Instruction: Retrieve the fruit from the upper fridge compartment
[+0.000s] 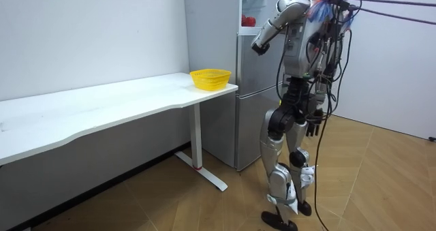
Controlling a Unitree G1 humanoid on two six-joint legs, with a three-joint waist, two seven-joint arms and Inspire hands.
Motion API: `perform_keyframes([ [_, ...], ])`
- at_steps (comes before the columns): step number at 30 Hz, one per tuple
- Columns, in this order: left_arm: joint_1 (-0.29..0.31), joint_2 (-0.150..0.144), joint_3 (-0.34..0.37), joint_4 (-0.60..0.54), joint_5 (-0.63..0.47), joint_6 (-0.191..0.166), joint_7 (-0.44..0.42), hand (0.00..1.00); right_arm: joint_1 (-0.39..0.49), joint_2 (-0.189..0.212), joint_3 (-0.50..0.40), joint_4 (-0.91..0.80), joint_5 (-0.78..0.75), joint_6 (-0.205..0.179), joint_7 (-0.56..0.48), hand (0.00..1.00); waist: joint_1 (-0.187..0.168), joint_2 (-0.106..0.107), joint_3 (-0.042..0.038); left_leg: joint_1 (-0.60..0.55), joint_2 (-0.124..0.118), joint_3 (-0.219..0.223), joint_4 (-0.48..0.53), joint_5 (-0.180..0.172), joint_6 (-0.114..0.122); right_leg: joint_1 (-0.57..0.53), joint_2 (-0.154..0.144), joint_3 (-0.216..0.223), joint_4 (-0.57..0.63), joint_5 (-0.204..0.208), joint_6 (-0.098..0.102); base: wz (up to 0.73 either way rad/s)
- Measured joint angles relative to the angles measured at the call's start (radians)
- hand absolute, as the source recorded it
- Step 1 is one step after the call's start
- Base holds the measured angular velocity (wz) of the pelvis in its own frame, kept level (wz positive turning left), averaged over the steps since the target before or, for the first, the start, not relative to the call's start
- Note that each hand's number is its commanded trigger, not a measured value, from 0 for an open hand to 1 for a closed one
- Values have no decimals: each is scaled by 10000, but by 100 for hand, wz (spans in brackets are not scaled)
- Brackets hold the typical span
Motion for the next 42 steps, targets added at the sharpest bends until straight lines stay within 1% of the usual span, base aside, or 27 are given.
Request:
perform_keyframes([
  [2, -159, -76, -112, 97, 65, -6, 29, 0, -3, -2, -7, 0, -27, -2, 1, 0, -63, 12, -8, -28, -2, 1, -1, 0, 0, -24, -1, -3, -5, 0, 0, 0],
  [6, -184, -285, -261, 155, 96, -6, 95, 0, -3, -2, -2, 47, 11, 3, -3, 0, -179, 72, -46, -13, 1, 0, -3, 0, 0, -15, 0, -1, -8, 0, 0, 0],
  [10, -182, -272, -273, 186, 143, -12, 160, 0, 6, -2, -8, 44, 156, 50, -25, 0, -252, 84, -43, 57, 12, 8, -52, 0, -1, 38, 10, 2, -3, 2, -3, -2],
  [14, -180, -216, -272, 264, 254, -40, 185, 0, 13, 1, -10, 48, 155, 59, -60, 0, -213, 80, -33, 111, 12, 26, -55, 0, -1, 83, 9, 1, 17, 9, -7, 0],
  [15, -174, -173, -269, 298, 302, -54, 193, 0, 13, 6, -6, 55, 152, 63, -77, 0, -196, 67, 7, 191, 8, 24, -68, -1, -1, 155, 8, 2, 16, 9, -6, 0],
  [17, -152, -71, -261, 353, 328, -65, 207, 0, 17, 38, 15, 71, 167, 82, -144, 0, -134, 63, 14, 226, 8, 9, -66, -1, -1, 197, 6, -4, 27, 8, -6, 0],
  [18, -152, 49, -245, 370, 325, -64, 215, 0, 18, 49, -22, 75, 171, 81, -172, 0, -91, 68, 26, 224, 10, 9, -67, -1, -2, 183, 8, 3, 36, 7, -6, 0],
  [19, -94, 252, -199, 386, 349, -60, 232, 0, 16, 53, -114, 70, 164, 80, -179, 0, 25, 64, 49, 232, 11, 6, -84, 3, -6, 181, 15, 25, 29, 7, -6, -4],
  [20, 19, 343, -158, 355, 405, -60, 276, 0, 19, 55, -156, 70, 140, 87, -182, 0, 77, 57, 54, 237, 12, 6, -103, 11, -16, 181, 15, 23, 23, 7, -6, 0],
  [22, 761, 671, 92, 343, 904, -89, 434, 0, 12, 91, -316, 64, 107, 70, -225, 0, 254, -15, 104, 295, 23, 5, -144, 21, -22, 180, 32, 4, 16, 6, -9, 0],
  [23, 937, 759, 168, 343, 1128, -79, 470, 0, 13, 95, -315, 56, 108, 62, -243, 0, 351, -37, 120, 302, 24, -3, -145, 31, -21, 182, 32, -30, 33, 8, -12, 4],
  [25, 1499, 1124, 610, 309, 1844, -20, 639, 0, 13, 136, -318, 61, 168, 55, -319, 0, 680, -141, 183, 224, 13, -57, -137, 73, -14, 146, 2, -188, 39, 13, -18, 11],
  [26, 1593, 1190, 736, 281, 1878, -15, 706, 0, 12, 138, -315, 55, 176, 44, -326, 0, 770, -169, 202, 204, 5, -57, -138, 94, -5, 129, -12, -221, 42, 13, -18, 16],
  [27, 1802, 1275, 995, 196, 1897, -16, 852, 0, 14, 144, -313, 63, 175, 51, -341, 0, 980, -216, 219, 144, 2, -57, -137, 104, -3, 95, -20, -276, 32, 13, -18, 12],
  [29, 2158, 1390, 1416, -42, 2336, -32, 1058, 0, 7, 167, -321, 56, 145, 47, -402, 0, 1345, -276, 181, 46, 4, -81, -114, 105, -4, 26, -20, -313, 38, 17, -23, 7],
  [31, 2668, 1594, 2249, -449, 2966, -35, 1332, 0, 42, 271, -611, 60, 135, -51, -456, 0, 1648, -381, 140, 2, 6, -150, -120, 112, -14, 22, -28, -455, 88, 23, -31, 11],
  [32, 2793, 1644, 2457, -528, 3013, -43, 1482, 0, 68, 298, -695, 64, 114, -67, -457, 0, 1687, -403, 113, -9, 6, -167, -123, 115, -19, 23, -31, -505, 84, 23, -31, 15],
  [33, 2999, 1780, 2909, -715, 3254, -64, 1754, 0, 101, 326, -790, 66, 39, -144, -457, 0, 1878, -426, 51, -34, 5, -254, -124, 115, -20, 19, -25, -555, 80, 23, -31, 9],
  [34, 3135, 1887, 3357, -824, 3408, -135, 2004, 0, 108, 331, -944, 153, -74, -192, -455, 0, 2018, -459, 31, -38, -2, -310, -124, 115, -20, 43, -10, -591, 75, 24, -31, 11],
  [35, 3162, 1933, 3606, -833, 3462, -199, 2123, 0, 116, 336, -1051, 168, -112, -236, -456, 0, 2050, -470, 27, -31, -9, -372, -125, 115, -20, 70, 0, -616, 75, 24, -31, 14],
  [36, 3169, 1992, 4044, -836, 3567, -288, 2429, 0, 202, 345, -1138, 162, -123, -276, -519, 0, 2154, -467, 10, 27, -11, -406, -143, 116, -21, 180, 5, -634, 60, 25, -30, 9],
  [37, 3252, 1982, 4513, -837, 3616, -465, 2805, 0, 251, 353, -1233, 158, -123, -359, -631, 0, 2328, -525, 21, 119, -17, -406, -160, 116, -21, 239, 11, -649, 5, 25, -30, 0],
  [38, 3334, 1976, 4737, -841, 3639, -595, 2978, 0, 332, 353, -1320, 150, -116, -375, -671, 0, 2399, -517, 15, 168, -22, -409, -162, 116, -21, 304, 27, -645, -12, 25, -30, -9],
  [39, 3552, 1969, 5169, -840, 3768, -824, 3403, 0, 432, 365, -1483, 143, -119, -441, -778, 0, 2499, -526, 21, 285, -35, -480, -186, 115, -21, 447, 32, -655, -19, 25, -30, 0],
  [40, 3797, 1968, 5587, -844, 3820, -985, 3751, 0, 497, 377, -1561, 139, -125, -482, -845, 0, 2566, -520, 17, 395, -40, -591, -224, 115, -21, 558, 8, -709, -10, 25, -30, 6],
  [41, 3933, 1968, 5794, -847, 3804, -1058, 3913, 0, 545, 380, -1563, 139, -123, -505, -861, 0, 2568, -517, 11, 426, -40, -596, -232, 115, -22, 588, -5, -757, -16, 25, -30, 15],
  [42, 4165, 1960, 6176, -852, 3817, -1197, 4295, 0, 664, 395, -1572, 107, -127, -584, -921, 0, 2574, -529, 8, 479, -43, -661, -236, 115, -22, 613, -18, -832, -15, 25, -29, 10],
])
